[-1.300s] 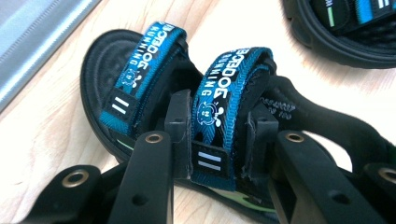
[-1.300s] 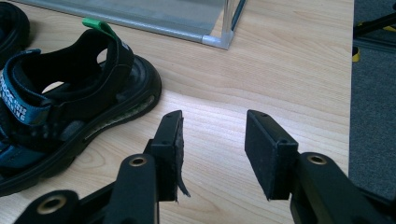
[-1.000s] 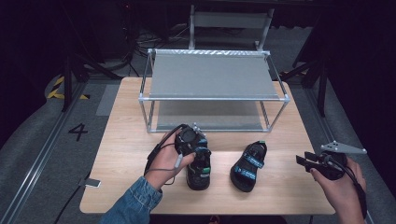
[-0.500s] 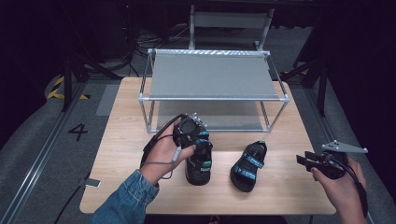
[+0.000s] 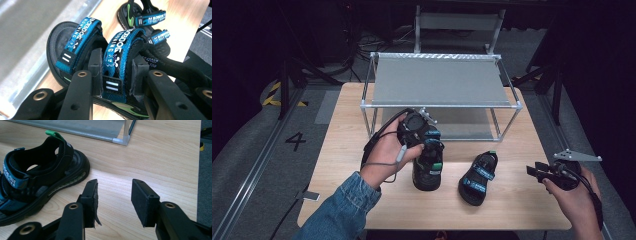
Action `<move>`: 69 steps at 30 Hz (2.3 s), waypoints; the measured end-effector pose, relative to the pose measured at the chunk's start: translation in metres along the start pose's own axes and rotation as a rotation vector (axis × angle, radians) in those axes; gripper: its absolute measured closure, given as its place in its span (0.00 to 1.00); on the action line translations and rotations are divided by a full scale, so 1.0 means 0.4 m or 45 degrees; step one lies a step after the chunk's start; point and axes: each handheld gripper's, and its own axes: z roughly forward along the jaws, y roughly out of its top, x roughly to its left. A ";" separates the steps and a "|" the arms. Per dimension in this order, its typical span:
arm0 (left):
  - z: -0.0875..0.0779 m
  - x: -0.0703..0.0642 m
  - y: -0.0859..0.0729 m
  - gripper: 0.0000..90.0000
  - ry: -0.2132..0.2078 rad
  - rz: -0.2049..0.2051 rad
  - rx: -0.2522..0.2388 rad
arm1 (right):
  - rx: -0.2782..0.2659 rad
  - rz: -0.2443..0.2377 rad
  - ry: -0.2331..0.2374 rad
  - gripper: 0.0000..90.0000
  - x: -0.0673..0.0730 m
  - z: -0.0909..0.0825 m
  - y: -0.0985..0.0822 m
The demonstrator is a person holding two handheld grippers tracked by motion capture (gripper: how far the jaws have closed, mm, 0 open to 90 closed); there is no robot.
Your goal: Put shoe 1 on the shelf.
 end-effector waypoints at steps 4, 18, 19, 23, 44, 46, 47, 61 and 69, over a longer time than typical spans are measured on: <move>-0.019 0.000 0.019 0.77 0.006 -0.004 -0.010 | -0.007 0.002 0.007 0.64 -0.006 0.001 0.006; -0.079 0.039 0.085 0.77 0.003 -0.055 -0.093 | -0.042 -0.015 0.043 0.64 0.000 0.003 0.036; -0.082 0.044 0.089 0.77 -0.001 -0.064 -0.099 | -0.041 -0.010 0.041 0.64 0.000 0.002 0.036; -0.095 0.060 0.105 0.77 0.003 -0.082 -0.132 | -0.054 -0.012 0.041 0.64 -0.003 -0.004 0.036; -0.114 0.144 0.183 0.77 0.021 -0.112 -0.248 | -0.068 0.007 0.038 0.64 -0.014 -0.023 0.023; -0.112 0.153 0.189 0.77 0.028 -0.111 -0.255 | -0.064 0.015 0.039 0.64 -0.012 -0.026 0.021; -0.109 0.159 0.192 0.77 0.033 -0.111 -0.264 | -0.063 0.015 0.038 0.64 -0.011 -0.028 0.020; -0.064 0.228 0.237 0.77 0.064 -0.069 -0.301 | -0.076 0.062 -0.003 0.64 -0.040 -0.062 -0.014; -0.027 0.280 0.262 0.77 0.073 -0.050 -0.285 | -0.065 0.105 -0.024 0.64 -0.056 -0.079 -0.044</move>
